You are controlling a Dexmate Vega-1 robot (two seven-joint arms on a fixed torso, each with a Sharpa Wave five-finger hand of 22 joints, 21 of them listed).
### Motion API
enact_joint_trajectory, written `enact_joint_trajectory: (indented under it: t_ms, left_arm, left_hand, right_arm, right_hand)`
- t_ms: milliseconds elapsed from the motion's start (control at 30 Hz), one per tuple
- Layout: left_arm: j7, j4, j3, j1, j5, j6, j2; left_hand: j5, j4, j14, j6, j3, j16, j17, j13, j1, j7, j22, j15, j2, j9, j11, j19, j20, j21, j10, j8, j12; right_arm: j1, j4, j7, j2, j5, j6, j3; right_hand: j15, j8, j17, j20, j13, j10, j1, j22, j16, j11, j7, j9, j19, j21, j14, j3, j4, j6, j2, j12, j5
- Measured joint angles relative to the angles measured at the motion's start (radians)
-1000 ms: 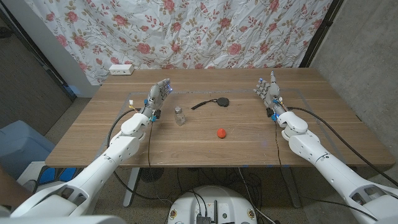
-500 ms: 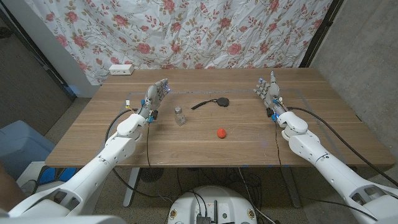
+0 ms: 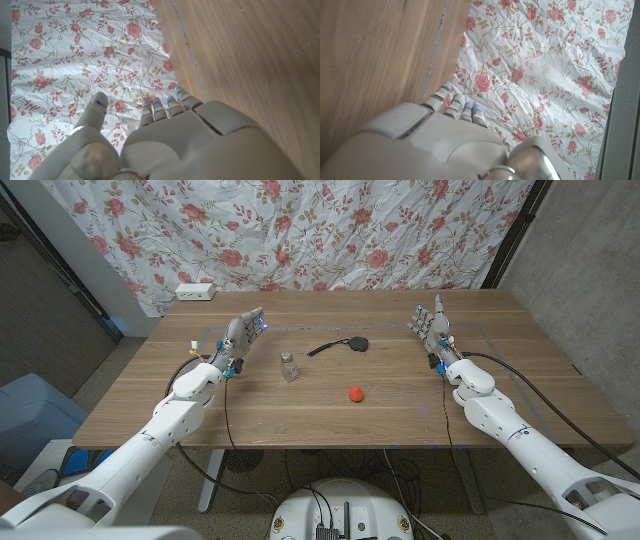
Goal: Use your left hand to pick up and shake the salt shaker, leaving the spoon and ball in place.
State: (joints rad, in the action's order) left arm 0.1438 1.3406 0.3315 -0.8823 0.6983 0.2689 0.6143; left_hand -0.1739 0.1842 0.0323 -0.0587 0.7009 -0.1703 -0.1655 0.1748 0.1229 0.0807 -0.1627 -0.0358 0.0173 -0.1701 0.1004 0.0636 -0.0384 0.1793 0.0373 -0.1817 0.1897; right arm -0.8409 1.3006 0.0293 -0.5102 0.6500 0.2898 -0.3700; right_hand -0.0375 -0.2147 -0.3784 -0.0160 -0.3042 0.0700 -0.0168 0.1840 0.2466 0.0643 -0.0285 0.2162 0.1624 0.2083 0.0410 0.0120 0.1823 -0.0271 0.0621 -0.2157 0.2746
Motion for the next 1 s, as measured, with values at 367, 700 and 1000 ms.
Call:
enact_joint_trajectory:
  t_ms: [367, 700, 1000]
  left_arm:
    - [0.071, -0.006, -0.004, 0.0, 0.016, 0.014, 0.02]
    - [0.122, 0.01, -0.029, -0.043, 0.029, 0.051, 0.072]
    - [0.158, 0.013, -0.057, -0.079, 0.038, 0.082, 0.112]
  left_hand:
    - [0.0, 0.003, 0.011, 0.014, -0.003, 0.0, 0.0, 0.0, 0.021, 0.007, 0.0, 0.0, -0.021, 0.0, 0.011, -0.01, 0.001, 0.0, -0.011, 0.0, -0.005]
    - [-0.004, 0.008, 0.011, 0.02, 0.0, 0.0, 0.0, 0.0, 0.033, 0.012, 0.0, 0.0, -0.033, -0.005, 0.018, -0.019, 0.003, 0.0, -0.018, -0.003, -0.005]
    - [-0.008, 0.008, 0.011, 0.027, 0.0, 0.0, 0.0, 0.0, 0.046, 0.019, 0.0, 0.0, -0.038, -0.005, 0.018, -0.019, 0.003, 0.0, -0.018, -0.003, -0.005]
  right_arm:
    - [0.0, 0.0, 0.0, 0.0, 0.0, 0.0, 0.0]
    - [0.001, 0.0, 0.001, 0.0, 0.0, 0.0, 0.0]
    - [0.001, 0.0, 0.001, 0.0, 0.0, 0.0, 0.0]
  right_hand:
    - [0.0, 0.0, 0.0, 0.0, -0.003, 0.0, 0.0, 0.0, 0.0, 0.0, 0.0, 0.0, 0.0, 0.0, 0.0, 0.0, 0.0, 0.0, 0.0, 0.0, 0.0]
    - [0.0, 0.0, 0.0, 0.0, -0.005, 0.0, 0.0, 0.0, 0.0, 0.0, 0.0, 0.0, 0.0, 0.0, 0.0, 0.0, 0.0, 0.0, 0.0, 0.0, 0.0]
    - [0.0, 0.0, 0.0, 0.0, -0.005, 0.0, 0.0, 0.0, 0.0, 0.0, 0.0, 0.0, 0.0, 0.0, 0.0, 0.0, 0.0, 0.0, 0.0, 0.0, 0.0]
